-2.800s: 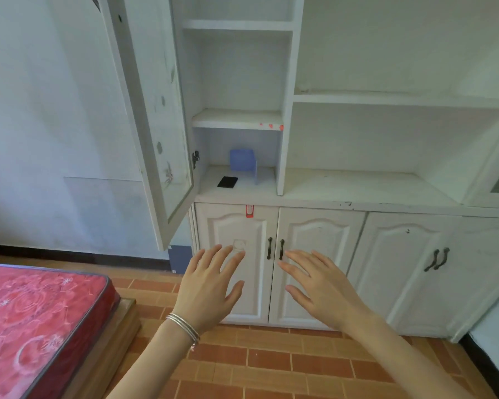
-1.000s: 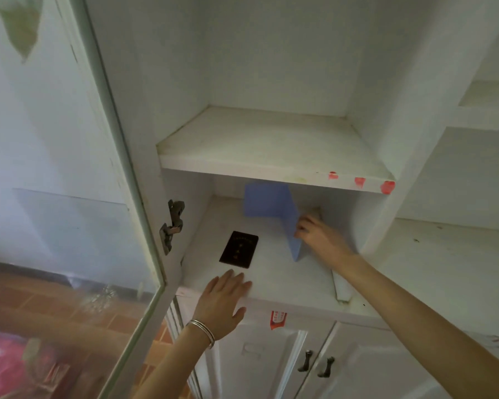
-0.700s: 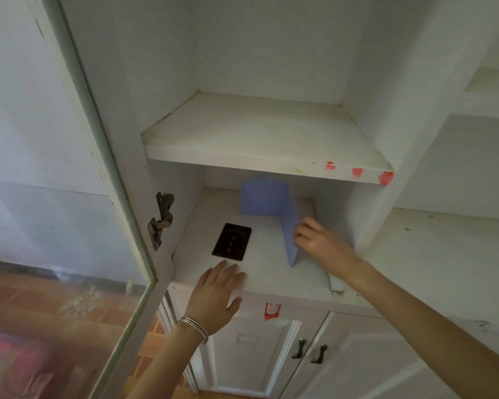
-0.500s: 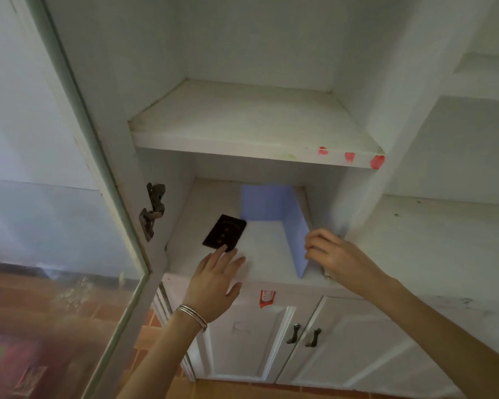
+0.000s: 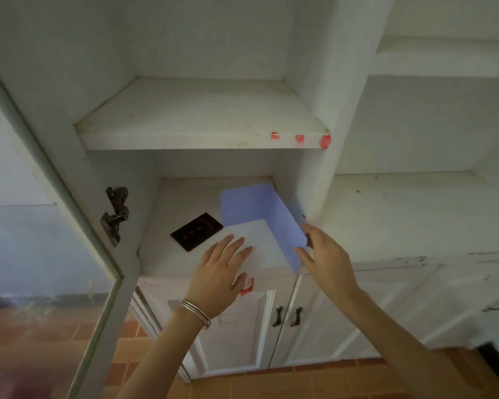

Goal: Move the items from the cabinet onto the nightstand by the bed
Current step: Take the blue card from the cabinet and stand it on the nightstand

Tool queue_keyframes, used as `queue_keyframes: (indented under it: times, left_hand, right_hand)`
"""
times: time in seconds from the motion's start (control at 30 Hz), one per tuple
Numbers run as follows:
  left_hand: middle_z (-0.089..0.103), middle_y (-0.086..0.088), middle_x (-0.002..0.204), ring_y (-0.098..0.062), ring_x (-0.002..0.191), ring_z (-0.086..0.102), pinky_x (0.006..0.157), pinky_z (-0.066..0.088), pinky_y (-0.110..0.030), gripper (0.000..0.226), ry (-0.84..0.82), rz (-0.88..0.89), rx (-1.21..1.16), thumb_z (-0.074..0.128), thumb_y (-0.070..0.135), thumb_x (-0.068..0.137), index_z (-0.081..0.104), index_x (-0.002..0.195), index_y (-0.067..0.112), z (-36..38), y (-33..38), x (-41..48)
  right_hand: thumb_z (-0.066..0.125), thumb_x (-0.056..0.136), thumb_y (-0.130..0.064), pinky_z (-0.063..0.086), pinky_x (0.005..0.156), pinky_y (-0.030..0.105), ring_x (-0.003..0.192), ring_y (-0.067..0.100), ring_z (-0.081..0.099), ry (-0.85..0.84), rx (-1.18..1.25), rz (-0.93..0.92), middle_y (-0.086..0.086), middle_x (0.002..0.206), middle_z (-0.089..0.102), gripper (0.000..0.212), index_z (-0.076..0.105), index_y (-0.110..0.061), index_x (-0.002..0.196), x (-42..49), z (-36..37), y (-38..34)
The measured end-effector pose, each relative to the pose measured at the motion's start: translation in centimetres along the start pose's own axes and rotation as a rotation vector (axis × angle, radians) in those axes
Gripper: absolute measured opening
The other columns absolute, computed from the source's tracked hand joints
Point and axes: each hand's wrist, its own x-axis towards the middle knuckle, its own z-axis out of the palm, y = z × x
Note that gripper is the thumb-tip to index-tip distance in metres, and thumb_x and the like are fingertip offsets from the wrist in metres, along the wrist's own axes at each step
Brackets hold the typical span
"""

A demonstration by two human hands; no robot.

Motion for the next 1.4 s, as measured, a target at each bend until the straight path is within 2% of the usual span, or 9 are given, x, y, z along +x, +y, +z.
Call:
queue_keyframes:
  times: [0.43, 0.57, 0.67, 0.77, 0.93, 1.07, 1.13, 1.23, 1.4]
  left_hand:
    - [0.051, -0.01, 0.135, -0.029, 0.128, 0.041, 0.103, 0.035, -0.042, 0.047, 0.164, 0.127, 0.021, 0.039, 0.029, 0.086, 0.054, 0.128, 0.014, -3.2, 4.5, 0.7]
    - [0.052, -0.009, 0.134, -0.029, 0.127, 0.041, 0.102, 0.037, -0.043, 0.046, 0.171, 0.105, 0.049, 0.039, 0.028, 0.087, 0.051, 0.129, 0.015, -3.9, 5.6, 1.2]
    - [0.054, -0.008, 0.132, -0.027, 0.126, 0.045, 0.1, 0.039, -0.042, 0.046, 0.178, 0.023, 0.074, 0.039, 0.032, 0.087, 0.053, 0.128, 0.015, -4.4, 6.6, 0.5]
    - [0.061, -0.005, 0.123, -0.025, 0.119, 0.052, 0.095, 0.044, -0.039, 0.047, 0.221, -0.076, 0.093, 0.04, 0.035, 0.087, 0.059, 0.123, 0.013, -5.0, 8.3, -0.5]
    - [0.067, 0.001, 0.104, -0.019, 0.093, 0.064, 0.075, 0.051, -0.031, 0.046, 0.242, -0.22, 0.114, 0.045, 0.041, 0.083, 0.063, 0.116, 0.014, -5.4, 12.6, -2.4]
    - [0.068, 0.003, 0.098, -0.016, 0.084, 0.064, 0.068, 0.051, -0.027, 0.037, 0.291, -0.327, 0.17, 0.071, 0.033, 0.079, 0.065, 0.112, 0.017, -5.2, 16.2, -5.0]
    - [0.068, 0.004, 0.09, -0.016, 0.076, 0.063, 0.062, 0.048, -0.024, 0.032, 0.321, -0.393, 0.185, 0.069, 0.032, 0.079, 0.065, 0.107, 0.018, -5.2, 17.8, -6.9]
    - [0.065, 0.006, 0.073, -0.016, 0.059, 0.06, 0.046, 0.035, -0.018, 0.02, 0.368, -0.586, 0.162, 0.051, 0.032, 0.081, 0.064, 0.087, 0.018, -5.5, 20.7, -10.3]
    - [0.062, 0.009, 0.063, -0.015, 0.053, 0.057, 0.044, 0.034, -0.018, 0.006, 0.458, -1.0, 0.074, 0.061, 0.029, 0.075, 0.06, 0.076, 0.023, -6.5, 25.0, -16.0]
  right_hand:
    - [0.069, 0.078, -0.001, 0.054, 0.067, 0.038, 0.073, 0.015, 0.064, 0.197, 0.299, 0.266, -0.004, 0.077, 0.066, 0.014, 0.067, -0.009, 0.09, -2.3, -7.0, 2.4]
    - [0.073, 0.076, -0.004, 0.05, 0.067, 0.017, 0.07, 0.002, 0.061, 0.214, 0.343, 0.21, -0.01, 0.075, 0.065, 0.016, 0.067, -0.017, 0.084, -0.4, -10.3, 3.2]
    - [0.073, 0.076, -0.004, 0.044, 0.067, 0.006, 0.069, -0.008, 0.06, 0.105, 0.395, 0.127, -0.014, 0.075, 0.065, 0.022, 0.066, -0.025, 0.081, 1.3, -12.3, 3.5]
    - [0.075, 0.074, -0.005, 0.043, 0.069, 0.005, 0.07, -0.009, 0.061, -0.053, 0.424, 0.007, -0.014, 0.074, 0.066, 0.023, 0.068, -0.027, 0.078, 2.5, -13.2, 3.5]
    - [0.077, 0.072, -0.005, 0.04, 0.069, 0.002, 0.069, -0.013, 0.06, -0.287, 0.514, -0.191, -0.018, 0.073, 0.066, 0.014, 0.075, -0.014, 0.082, 2.2, -12.7, 2.0]
    - [0.076, 0.072, -0.003, 0.043, 0.068, 0.006, 0.07, -0.005, 0.063, -0.437, 0.654, -0.354, -0.024, 0.069, 0.066, 0.015, 0.074, -0.016, 0.079, 0.4, -12.6, 0.6]
    - [0.075, 0.073, 0.0, 0.044, 0.068, 0.007, 0.069, -0.004, 0.063, -0.49, 0.724, -0.422, -0.027, 0.069, 0.066, 0.02, 0.073, -0.02, 0.077, -0.6, -12.6, -0.2]
    - [0.074, 0.073, 0.002, 0.045, 0.068, 0.008, 0.07, -0.004, 0.064, -0.576, 0.797, -0.532, -0.028, 0.071, 0.066, 0.029, 0.07, -0.026, 0.077, -2.1, -12.7, -1.9]
    - [0.074, 0.074, 0.001, 0.048, 0.071, 0.011, 0.075, -0.002, 0.064, -0.694, 0.84, -0.779, -0.025, 0.075, 0.067, 0.021, 0.073, -0.018, 0.084, -4.7, -12.5, -5.6]
